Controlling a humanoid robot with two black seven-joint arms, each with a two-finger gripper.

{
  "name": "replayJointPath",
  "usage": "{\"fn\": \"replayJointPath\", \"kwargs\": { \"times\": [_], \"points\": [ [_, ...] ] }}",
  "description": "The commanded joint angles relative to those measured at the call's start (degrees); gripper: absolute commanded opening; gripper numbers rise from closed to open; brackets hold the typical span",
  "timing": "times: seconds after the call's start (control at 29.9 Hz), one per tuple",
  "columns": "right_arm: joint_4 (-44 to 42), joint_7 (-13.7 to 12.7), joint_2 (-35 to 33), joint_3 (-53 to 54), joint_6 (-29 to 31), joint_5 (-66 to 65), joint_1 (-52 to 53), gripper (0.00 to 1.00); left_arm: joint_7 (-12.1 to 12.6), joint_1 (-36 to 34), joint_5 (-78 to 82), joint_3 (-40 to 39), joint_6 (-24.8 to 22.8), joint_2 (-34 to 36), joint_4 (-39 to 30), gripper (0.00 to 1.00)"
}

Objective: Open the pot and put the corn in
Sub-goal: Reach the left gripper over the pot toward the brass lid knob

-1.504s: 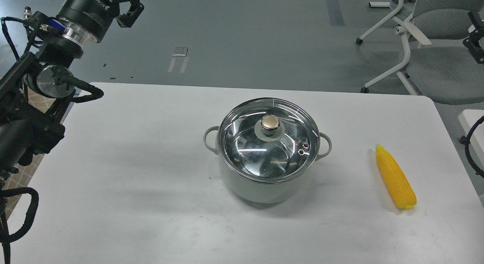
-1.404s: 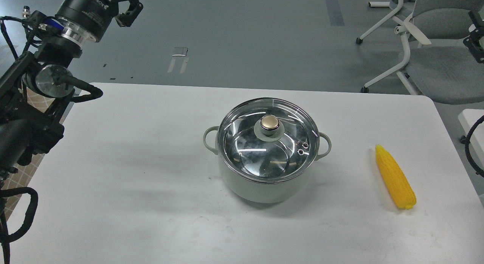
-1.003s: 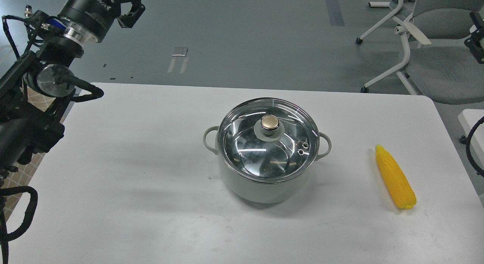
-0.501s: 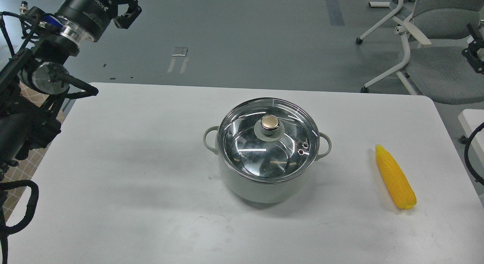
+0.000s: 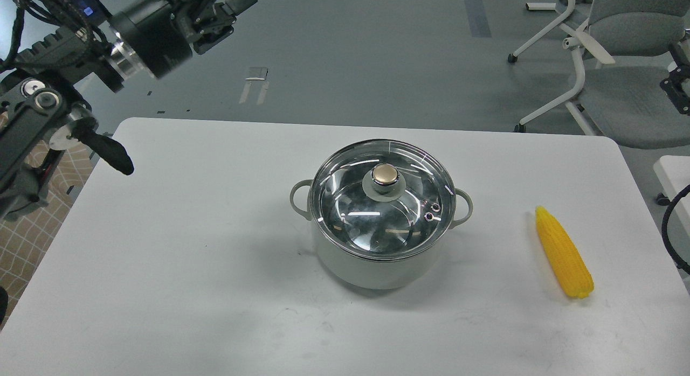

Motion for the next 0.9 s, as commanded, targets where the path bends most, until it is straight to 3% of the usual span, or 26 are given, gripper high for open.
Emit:
{"fn": "replayJointPath", "kwargs": {
  "times": [0.0,0.23,0.5,0.7,0.87],
  "points": [
    [0.07,-0.01,-0.01,0.47,0.01,0.01,-0.23,1.0,-0.16,0.05,15.49,0.14,0.08,-0.32,-3.44,0.87],
    [0.07,-0.01,-0.19,1.35,0.01,0.01,-0.23,1.0,-0.25,-2.85,33.2,7.6,2.19,-3.39,-7.58,0.86],
    [0.07,-0.01,-0.36,1.53,0.01,0.01,-0.23,1.0,-0.25,-9.62,46.37,24.11,7.81,-7.0,-7.41,0.85],
    [0.07,-0.01,-0.45,1.96,0.01,0.01,-0.23,1.0,-0.25,-9.1,50.43,30.37,8.96,-8.32,-4.69,0.85],
    [-0.02,-0.01,-0.8,2.4,0.01,0.01,-0.31,1.0,-1.04,-8.48,51.05,34.4,12.56,-8.49,-4.07,0.85]
  ]
}}
